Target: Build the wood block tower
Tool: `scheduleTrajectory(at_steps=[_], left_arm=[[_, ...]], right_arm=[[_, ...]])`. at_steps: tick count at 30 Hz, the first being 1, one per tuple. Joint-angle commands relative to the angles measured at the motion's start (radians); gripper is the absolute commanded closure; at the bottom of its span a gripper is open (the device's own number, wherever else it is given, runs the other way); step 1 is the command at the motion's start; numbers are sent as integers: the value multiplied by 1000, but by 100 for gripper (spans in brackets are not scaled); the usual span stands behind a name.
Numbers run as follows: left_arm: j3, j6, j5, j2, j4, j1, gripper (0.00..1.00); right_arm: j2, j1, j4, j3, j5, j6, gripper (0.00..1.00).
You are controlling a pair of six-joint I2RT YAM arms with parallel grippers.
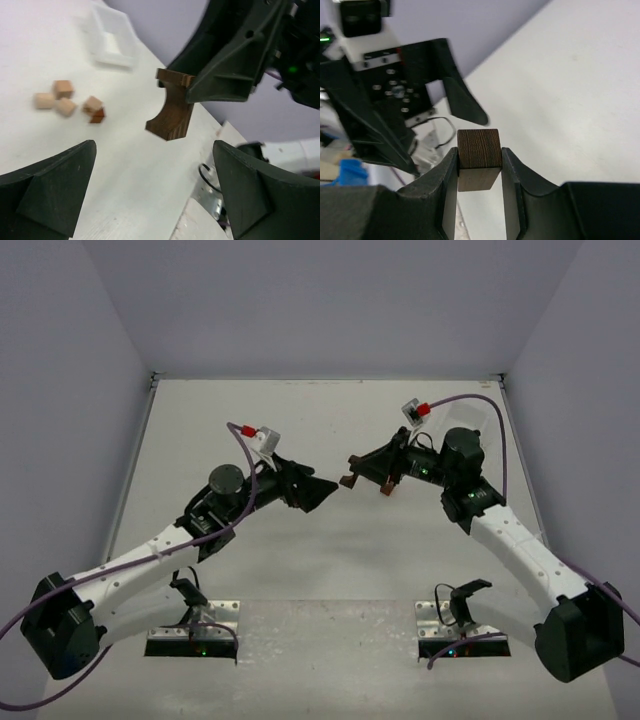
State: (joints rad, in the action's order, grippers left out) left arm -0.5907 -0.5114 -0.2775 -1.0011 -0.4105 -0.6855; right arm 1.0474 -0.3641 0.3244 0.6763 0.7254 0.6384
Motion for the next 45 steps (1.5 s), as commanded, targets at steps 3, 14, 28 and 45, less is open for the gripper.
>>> scheduleTrajectory(at_steps=[3,14,28,45], left_arm=[[-16,-73,554,160,373,146,0],[42,-110,577,118,487,301,0],[110,-96,565,232,438,302,0],[114,-94,572,261,448,303,0]], right_arm=[[117,-51,-571,190,-320,-320,94],[582,-300,-924,531,-839,-391,91],[1005,-335,-1111,884,-980,-326,81],[1090,-335,-1120,970,-983,-301,44]])
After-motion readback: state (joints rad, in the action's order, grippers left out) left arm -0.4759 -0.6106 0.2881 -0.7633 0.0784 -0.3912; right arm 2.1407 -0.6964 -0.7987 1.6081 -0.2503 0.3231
